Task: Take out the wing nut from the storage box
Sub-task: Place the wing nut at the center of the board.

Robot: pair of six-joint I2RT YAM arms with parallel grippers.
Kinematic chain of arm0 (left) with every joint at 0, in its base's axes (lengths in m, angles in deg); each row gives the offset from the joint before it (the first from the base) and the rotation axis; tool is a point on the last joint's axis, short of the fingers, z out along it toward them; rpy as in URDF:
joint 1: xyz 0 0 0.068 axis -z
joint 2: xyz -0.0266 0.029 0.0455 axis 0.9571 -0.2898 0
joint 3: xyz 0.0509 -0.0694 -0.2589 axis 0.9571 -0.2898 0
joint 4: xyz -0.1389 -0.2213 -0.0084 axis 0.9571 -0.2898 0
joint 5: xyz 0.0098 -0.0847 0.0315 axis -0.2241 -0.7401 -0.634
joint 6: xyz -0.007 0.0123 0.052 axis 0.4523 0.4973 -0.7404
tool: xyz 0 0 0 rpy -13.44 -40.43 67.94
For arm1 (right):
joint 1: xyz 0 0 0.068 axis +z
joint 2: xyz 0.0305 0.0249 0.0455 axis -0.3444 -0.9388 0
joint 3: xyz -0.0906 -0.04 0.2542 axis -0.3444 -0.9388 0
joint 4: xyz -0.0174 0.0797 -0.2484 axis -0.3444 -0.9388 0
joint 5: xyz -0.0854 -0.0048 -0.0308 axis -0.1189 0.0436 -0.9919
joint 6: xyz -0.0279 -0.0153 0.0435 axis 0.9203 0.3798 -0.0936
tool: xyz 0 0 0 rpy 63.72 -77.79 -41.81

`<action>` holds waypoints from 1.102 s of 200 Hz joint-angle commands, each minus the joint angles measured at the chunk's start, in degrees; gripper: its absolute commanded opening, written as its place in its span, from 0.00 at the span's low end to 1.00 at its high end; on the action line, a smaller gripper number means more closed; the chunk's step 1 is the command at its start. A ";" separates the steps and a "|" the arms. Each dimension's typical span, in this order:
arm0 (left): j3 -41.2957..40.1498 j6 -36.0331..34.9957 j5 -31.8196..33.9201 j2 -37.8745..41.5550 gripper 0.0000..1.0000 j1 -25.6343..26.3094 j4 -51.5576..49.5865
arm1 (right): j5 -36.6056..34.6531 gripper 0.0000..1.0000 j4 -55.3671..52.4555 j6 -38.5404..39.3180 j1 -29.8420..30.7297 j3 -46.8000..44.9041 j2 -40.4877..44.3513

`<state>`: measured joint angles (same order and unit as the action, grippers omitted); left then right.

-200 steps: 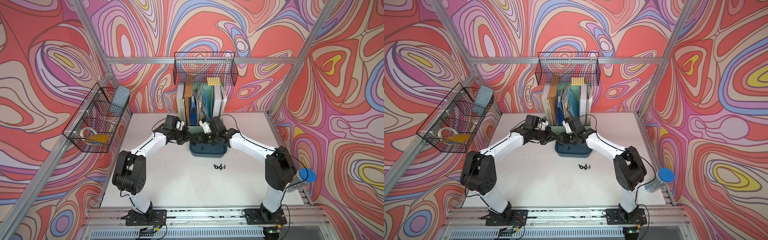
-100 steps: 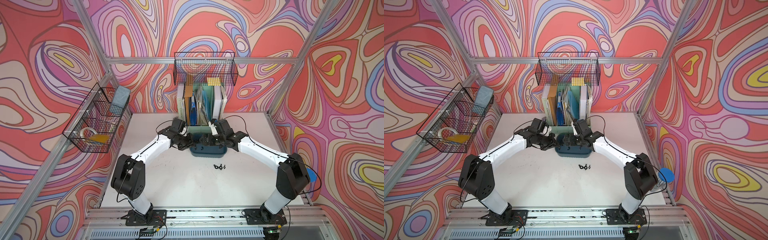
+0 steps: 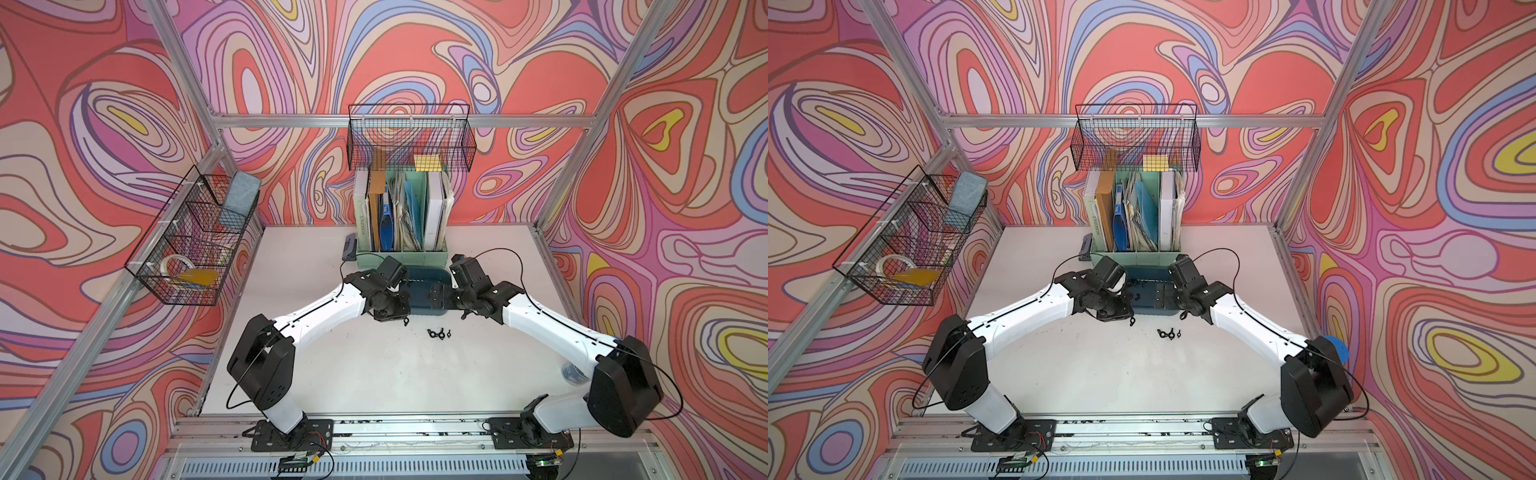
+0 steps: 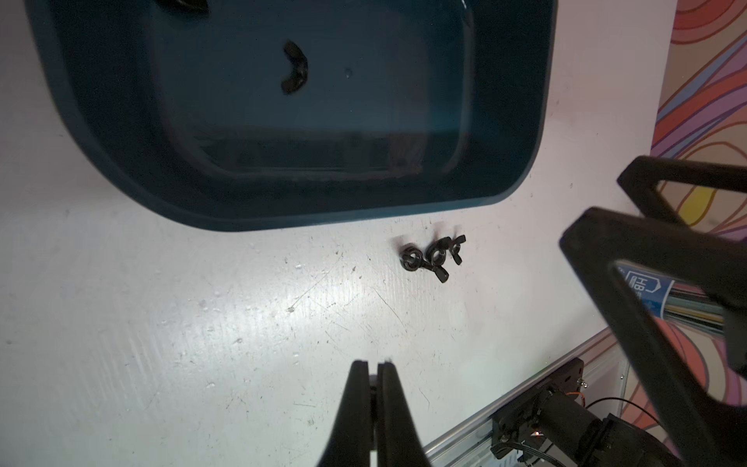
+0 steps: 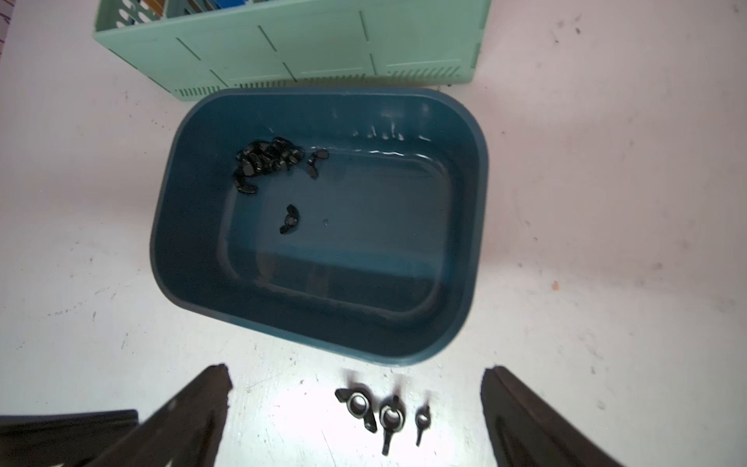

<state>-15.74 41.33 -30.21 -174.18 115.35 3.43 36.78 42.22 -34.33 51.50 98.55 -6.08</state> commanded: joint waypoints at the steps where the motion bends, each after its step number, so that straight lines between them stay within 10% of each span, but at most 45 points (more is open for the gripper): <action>1: 0.31 0.74 3.59 -2.95 0.00 2.69 -3.49 | -5.15 0.98 -4.25 -1.92 -0.37 -1.94 3.48; 220: 17.95 0.05 8.70 -24.98 0.00 8.04 -9.72 | -12.61 0.98 -11.62 -4.53 -0.59 -7.72 15.83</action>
<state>0.94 42.16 -22.56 -197.59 123.06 -3.63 25.17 30.26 -38.75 51.21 91.51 9.70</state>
